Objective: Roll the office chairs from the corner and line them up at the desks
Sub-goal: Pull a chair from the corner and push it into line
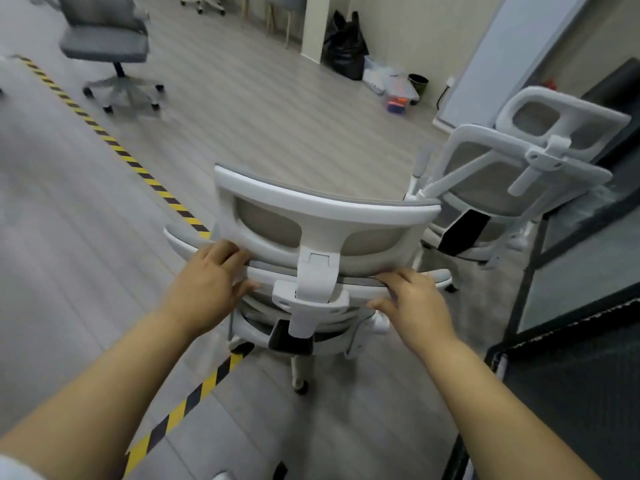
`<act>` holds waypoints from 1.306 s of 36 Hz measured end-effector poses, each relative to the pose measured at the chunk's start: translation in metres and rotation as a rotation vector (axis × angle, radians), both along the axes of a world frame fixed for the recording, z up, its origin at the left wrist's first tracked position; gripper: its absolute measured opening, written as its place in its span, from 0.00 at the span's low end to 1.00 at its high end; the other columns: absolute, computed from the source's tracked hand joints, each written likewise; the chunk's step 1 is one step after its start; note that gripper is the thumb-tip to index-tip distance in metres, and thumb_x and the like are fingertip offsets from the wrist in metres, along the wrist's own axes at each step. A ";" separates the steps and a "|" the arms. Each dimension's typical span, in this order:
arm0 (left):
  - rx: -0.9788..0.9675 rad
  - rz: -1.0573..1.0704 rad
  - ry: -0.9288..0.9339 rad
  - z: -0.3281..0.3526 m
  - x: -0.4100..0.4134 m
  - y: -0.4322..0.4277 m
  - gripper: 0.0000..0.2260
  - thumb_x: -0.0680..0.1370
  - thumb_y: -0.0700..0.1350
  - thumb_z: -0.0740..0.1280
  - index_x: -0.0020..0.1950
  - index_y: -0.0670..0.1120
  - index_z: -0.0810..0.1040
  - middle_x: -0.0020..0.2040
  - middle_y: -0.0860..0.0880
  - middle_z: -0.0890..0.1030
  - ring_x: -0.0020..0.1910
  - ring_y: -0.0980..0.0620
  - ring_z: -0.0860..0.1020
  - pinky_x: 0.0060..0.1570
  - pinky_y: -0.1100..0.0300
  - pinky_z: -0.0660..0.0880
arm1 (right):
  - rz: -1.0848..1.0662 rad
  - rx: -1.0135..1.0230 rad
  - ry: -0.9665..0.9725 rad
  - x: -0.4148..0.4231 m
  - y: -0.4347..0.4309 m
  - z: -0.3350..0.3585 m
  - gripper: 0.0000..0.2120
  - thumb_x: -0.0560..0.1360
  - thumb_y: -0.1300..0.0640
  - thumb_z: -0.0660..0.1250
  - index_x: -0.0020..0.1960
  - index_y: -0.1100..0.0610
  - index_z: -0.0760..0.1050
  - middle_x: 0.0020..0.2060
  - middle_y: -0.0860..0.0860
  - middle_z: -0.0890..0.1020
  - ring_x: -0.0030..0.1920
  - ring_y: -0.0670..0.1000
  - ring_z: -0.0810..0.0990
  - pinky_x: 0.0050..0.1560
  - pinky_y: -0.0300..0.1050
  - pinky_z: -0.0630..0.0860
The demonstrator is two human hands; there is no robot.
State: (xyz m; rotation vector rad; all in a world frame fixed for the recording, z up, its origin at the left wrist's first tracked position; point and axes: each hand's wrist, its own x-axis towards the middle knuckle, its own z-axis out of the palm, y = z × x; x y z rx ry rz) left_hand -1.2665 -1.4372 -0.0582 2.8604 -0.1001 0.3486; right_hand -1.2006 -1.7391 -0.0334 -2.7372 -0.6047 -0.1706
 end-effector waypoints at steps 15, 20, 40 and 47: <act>-0.027 0.338 -0.019 0.013 -0.017 0.156 0.17 0.67 0.46 0.76 0.52 0.40 0.80 0.48 0.41 0.79 0.49 0.37 0.77 0.47 0.45 0.76 | 0.198 0.024 0.140 0.073 0.201 -0.002 0.19 0.72 0.50 0.70 0.61 0.53 0.76 0.57 0.51 0.76 0.58 0.55 0.71 0.64 0.60 0.66; -0.023 0.435 -0.005 0.018 -0.004 0.199 0.16 0.67 0.47 0.76 0.51 0.40 0.80 0.48 0.41 0.79 0.47 0.36 0.77 0.45 0.45 0.76 | 0.272 0.032 0.173 0.115 0.264 -0.004 0.22 0.70 0.48 0.72 0.62 0.51 0.75 0.57 0.51 0.74 0.59 0.58 0.70 0.55 0.56 0.73; -0.106 0.849 -0.035 0.020 0.112 0.388 0.16 0.73 0.49 0.66 0.58 0.42 0.78 0.54 0.43 0.79 0.53 0.39 0.75 0.52 0.47 0.73 | 0.695 0.063 0.167 0.327 0.547 -0.017 0.22 0.69 0.46 0.73 0.61 0.49 0.77 0.55 0.48 0.76 0.59 0.59 0.68 0.53 0.56 0.74; -0.150 0.969 -0.074 0.015 0.157 0.452 0.14 0.72 0.44 0.72 0.57 0.43 0.79 0.55 0.46 0.80 0.55 0.42 0.76 0.53 0.50 0.72 | 0.822 0.060 0.175 0.389 0.643 -0.014 0.20 0.69 0.47 0.73 0.59 0.50 0.77 0.54 0.48 0.76 0.56 0.59 0.69 0.51 0.53 0.73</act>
